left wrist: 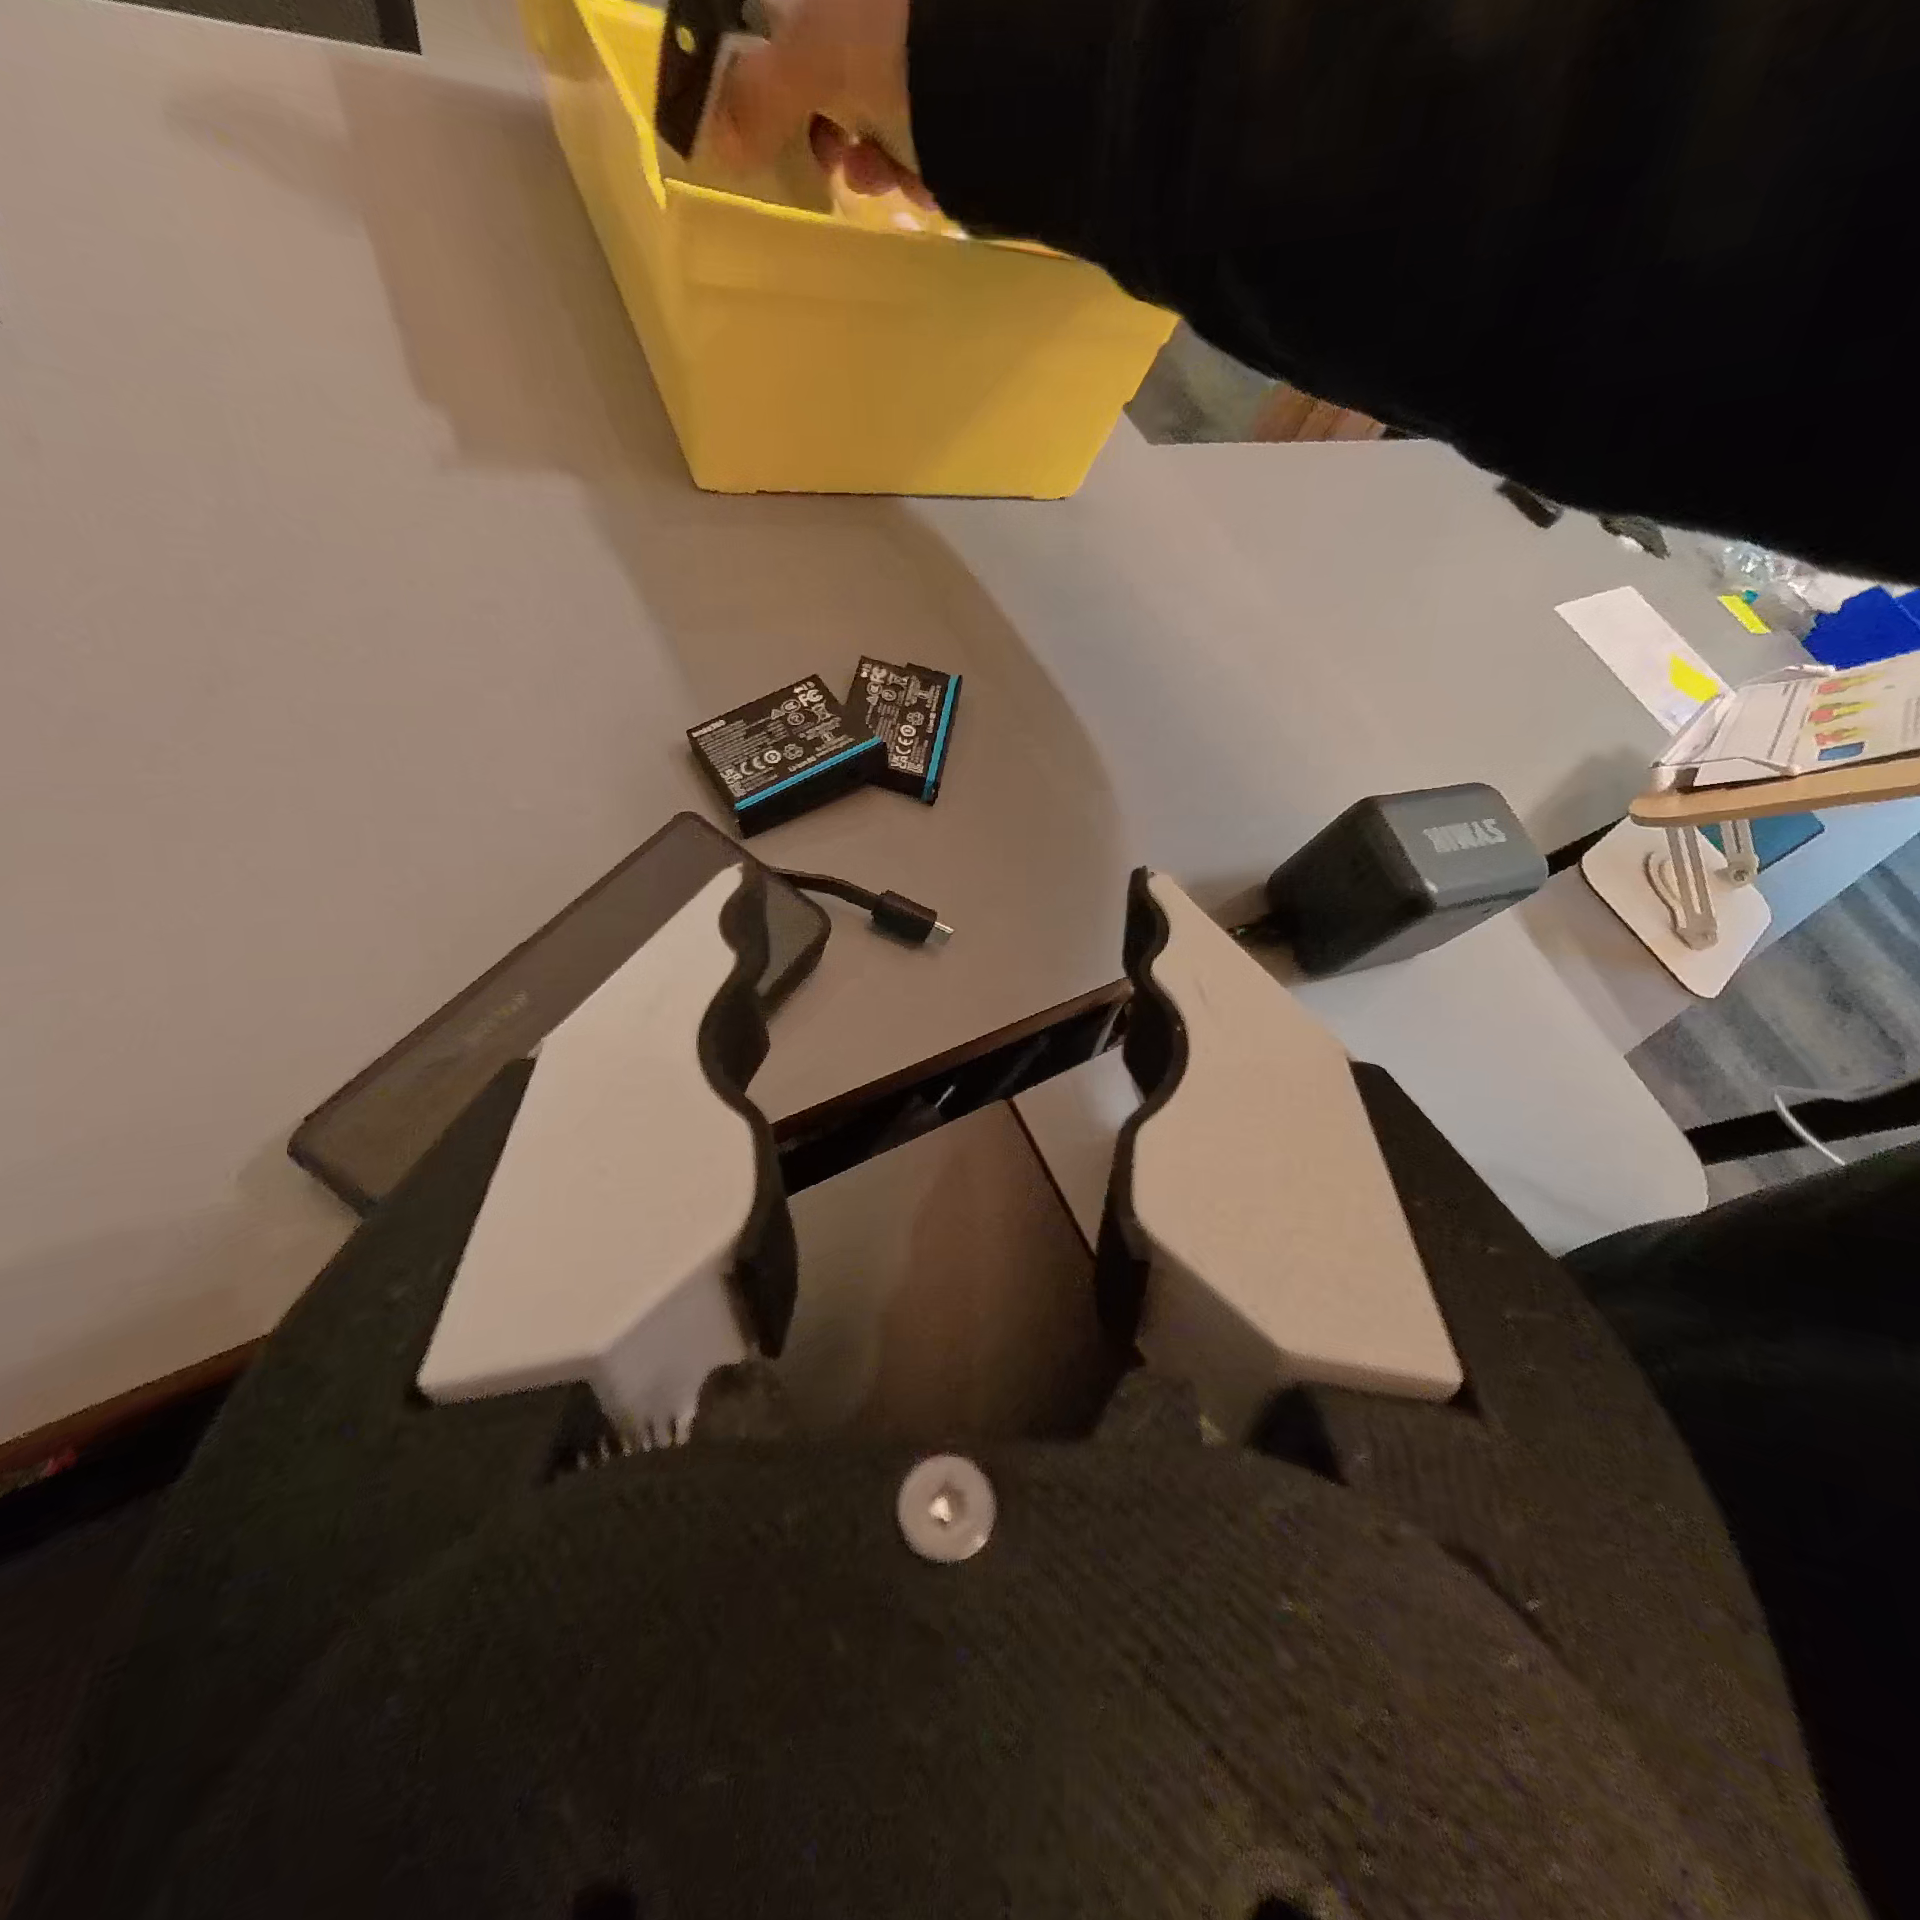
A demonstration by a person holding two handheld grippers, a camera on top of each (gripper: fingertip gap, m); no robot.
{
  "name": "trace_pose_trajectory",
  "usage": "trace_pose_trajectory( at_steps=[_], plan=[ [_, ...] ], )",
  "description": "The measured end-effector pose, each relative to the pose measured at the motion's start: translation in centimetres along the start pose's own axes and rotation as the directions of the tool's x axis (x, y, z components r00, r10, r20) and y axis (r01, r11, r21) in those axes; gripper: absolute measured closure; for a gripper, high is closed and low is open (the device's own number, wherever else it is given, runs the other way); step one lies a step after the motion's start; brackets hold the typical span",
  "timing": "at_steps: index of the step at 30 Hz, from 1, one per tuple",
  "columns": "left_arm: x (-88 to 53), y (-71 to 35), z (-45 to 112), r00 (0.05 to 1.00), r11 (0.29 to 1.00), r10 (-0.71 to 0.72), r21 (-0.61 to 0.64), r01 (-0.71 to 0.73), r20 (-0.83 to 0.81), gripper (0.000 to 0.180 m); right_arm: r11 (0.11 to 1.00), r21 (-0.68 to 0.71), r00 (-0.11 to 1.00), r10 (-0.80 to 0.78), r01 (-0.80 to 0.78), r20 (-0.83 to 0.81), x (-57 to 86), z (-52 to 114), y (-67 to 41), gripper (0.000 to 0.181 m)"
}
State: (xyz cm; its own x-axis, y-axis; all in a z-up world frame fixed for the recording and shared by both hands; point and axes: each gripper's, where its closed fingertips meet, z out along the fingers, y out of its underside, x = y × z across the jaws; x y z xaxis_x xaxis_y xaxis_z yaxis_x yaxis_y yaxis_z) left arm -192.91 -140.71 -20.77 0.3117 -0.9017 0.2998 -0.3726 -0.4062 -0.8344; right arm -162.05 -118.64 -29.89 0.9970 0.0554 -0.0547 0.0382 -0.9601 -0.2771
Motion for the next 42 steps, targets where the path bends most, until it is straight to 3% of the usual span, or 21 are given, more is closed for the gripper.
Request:
trace_pose_trajectory(
  at_steps=[4, 12, 15, 17, 18, 20, 28, 33, 36, 39, 42],
  plan=[
    [-0.4, 0.0, -0.5, 1.000, 1.000, 0.000, 0.005, 0.000, 0.008, 0.112, 0.989, -0.147, 0.997, -0.005, 0.017, 0.076, -1.0, -1.1, 4.1, 0.170],
    [0.0, 0.5, -0.5, 1.000, 1.000, 0.008, -0.016, -0.008, -0.012, 0.112, 0.995, 0.093, 0.989, 0.024, -0.038, 0.149, -0.8, -3.5, 1.7, 0.158],
    [0.2, 0.3, -0.3, 1.000, 1.000, 0.021, -0.017, -0.021, -0.013, 0.112, 0.998, 0.047, 0.987, 0.022, -0.029, 0.158, -1.3, -2.1, 1.6, 0.157],
    [0.1, 0.1, -0.3, 1.000, 1.000, 0.027, -0.010, -0.027, -0.003, 0.112, 0.999, 0.040, 0.997, -0.023, 0.020, 0.075, -0.6, -1.4, 1.3, 0.168],
    [0.1, 0.0, -0.2, 1.000, 1.000, 0.026, -0.006, -0.026, 0.002, 0.112, 0.999, 0.033, 0.999, -0.042, 0.041, 0.011, 0.1, -1.2, 1.1, 0.161],
    [-0.2, 0.0, -0.3, 1.000, 1.000, 0.020, 0.000, -0.020, 0.015, 0.112, 0.996, -0.012, 0.995, -0.086, 0.086, -0.051, 0.8, -0.8, 1.3, 0.168],
    [-0.9, 0.4, -0.6, 1.000, 1.000, -0.015, 0.003, 0.015, 0.024, 0.112, 1.000, -0.007, 1.000, -0.022, 0.022, -0.012, 0.9, -0.2, 1.1, 0.171],
    [-0.2, -0.3, -0.7, 1.000, 1.000, 0.028, 0.010, -0.028, 0.012, 0.113, 0.985, 0.171, 1.000, -0.017, 0.018, -0.009, 0.4, -6.1, 1.3, 0.173],
    [1.1, -1.1, -0.4, 0.999, 1.000, 0.014, 0.023, -0.013, -0.048, 0.113, 0.932, 0.362, 0.989, -0.051, -0.002, 0.138, -3.4, -12.2, 1.7, 0.173],
    [4.0, -4.3, -0.2, 0.980, 0.993, -0.051, 0.099, 0.071, -0.191, 0.116, 0.846, 0.533, 0.946, -0.162, -0.013, 0.280, -9.9, -19.3, 3.2, 0.173],
    [6.1, -9.9, -0.7, 0.920, 0.944, -0.160, 0.217, 0.248, -0.358, 0.130, 0.750, 0.661, 0.898, -0.292, 0.001, 0.329, -17.2, -24.8, 6.0, 0.173]
  ],
)
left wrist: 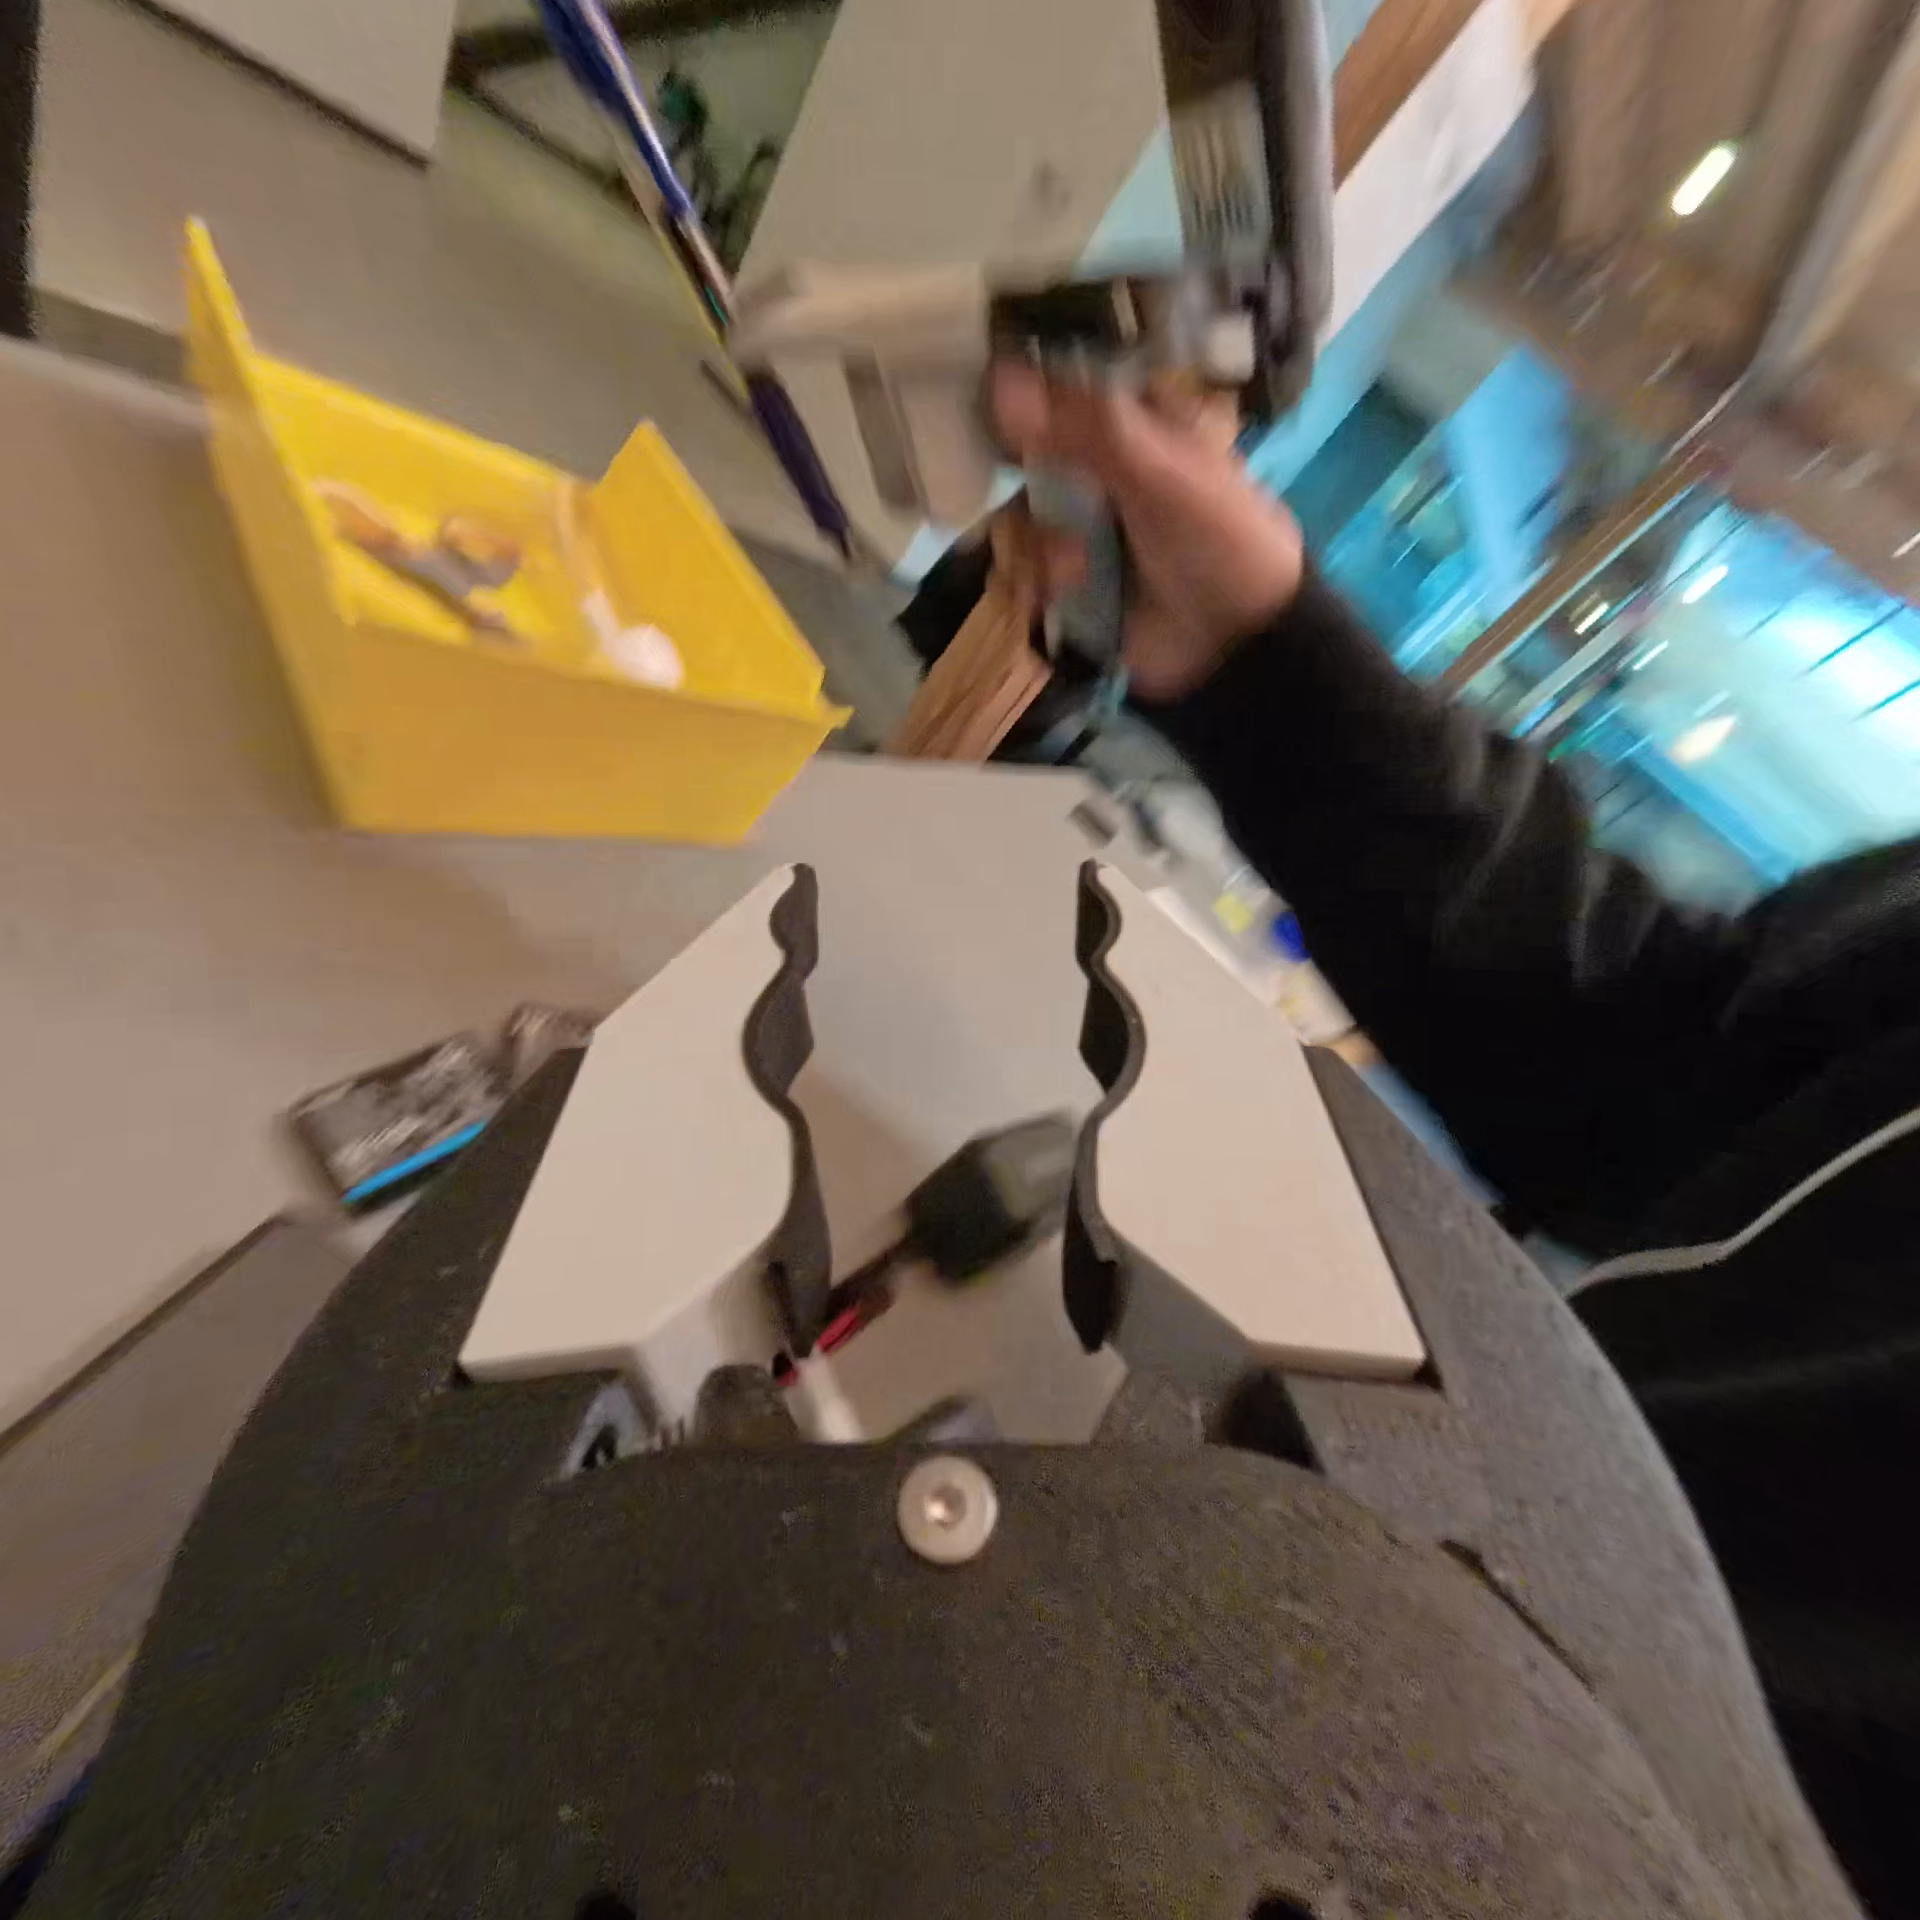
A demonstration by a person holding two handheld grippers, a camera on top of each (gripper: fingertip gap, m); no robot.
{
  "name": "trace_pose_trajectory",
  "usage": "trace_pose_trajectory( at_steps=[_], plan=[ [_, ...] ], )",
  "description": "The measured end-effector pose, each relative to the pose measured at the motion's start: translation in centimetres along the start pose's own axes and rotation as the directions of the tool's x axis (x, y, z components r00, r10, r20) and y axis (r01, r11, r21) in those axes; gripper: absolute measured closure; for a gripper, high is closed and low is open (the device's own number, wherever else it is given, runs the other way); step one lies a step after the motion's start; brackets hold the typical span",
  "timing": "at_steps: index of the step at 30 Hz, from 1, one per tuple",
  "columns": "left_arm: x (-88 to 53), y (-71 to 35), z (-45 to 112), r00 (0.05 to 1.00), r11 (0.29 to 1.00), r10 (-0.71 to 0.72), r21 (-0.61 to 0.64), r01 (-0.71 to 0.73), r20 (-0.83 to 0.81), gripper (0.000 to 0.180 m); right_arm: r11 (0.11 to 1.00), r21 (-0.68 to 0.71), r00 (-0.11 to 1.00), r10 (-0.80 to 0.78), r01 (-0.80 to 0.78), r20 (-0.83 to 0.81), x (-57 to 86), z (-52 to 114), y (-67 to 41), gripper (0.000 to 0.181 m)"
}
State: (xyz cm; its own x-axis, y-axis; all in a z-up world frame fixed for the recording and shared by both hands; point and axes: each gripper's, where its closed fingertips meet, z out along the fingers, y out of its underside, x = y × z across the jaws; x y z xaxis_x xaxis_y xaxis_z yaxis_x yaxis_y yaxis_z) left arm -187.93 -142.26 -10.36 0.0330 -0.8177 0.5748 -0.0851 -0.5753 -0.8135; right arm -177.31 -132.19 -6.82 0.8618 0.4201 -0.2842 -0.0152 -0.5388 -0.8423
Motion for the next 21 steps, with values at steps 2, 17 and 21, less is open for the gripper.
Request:
trace_pose_trajectory(
  at_steps=[2, 17, 21],
  plan=[
    [1.0, -3.3, 0.7, 0.992, 0.990, -0.098, 0.098, 0.105, -0.075, 0.133, 0.997, 0.070, 0.998, -0.044, 0.041, 0.043, -5.1, -0.8, 0.4, 0.173],
    [5.3, -4.7, 0.6, 0.952, 0.973, -0.181, 0.096, 0.210, -0.245, 0.166, 0.934, 0.323, 0.978, 0.094, -0.152, 0.188, -16.5, -3.1, 5.8, 0.171],
    [5.9, -4.2, -0.6, 0.948, 0.980, -0.166, 0.059, 0.188, -0.273, 0.166, 0.886, 0.438, 0.982, 0.086, -0.153, 0.169, -15.0, -6.4, 3.7, 0.168]
  ],
)
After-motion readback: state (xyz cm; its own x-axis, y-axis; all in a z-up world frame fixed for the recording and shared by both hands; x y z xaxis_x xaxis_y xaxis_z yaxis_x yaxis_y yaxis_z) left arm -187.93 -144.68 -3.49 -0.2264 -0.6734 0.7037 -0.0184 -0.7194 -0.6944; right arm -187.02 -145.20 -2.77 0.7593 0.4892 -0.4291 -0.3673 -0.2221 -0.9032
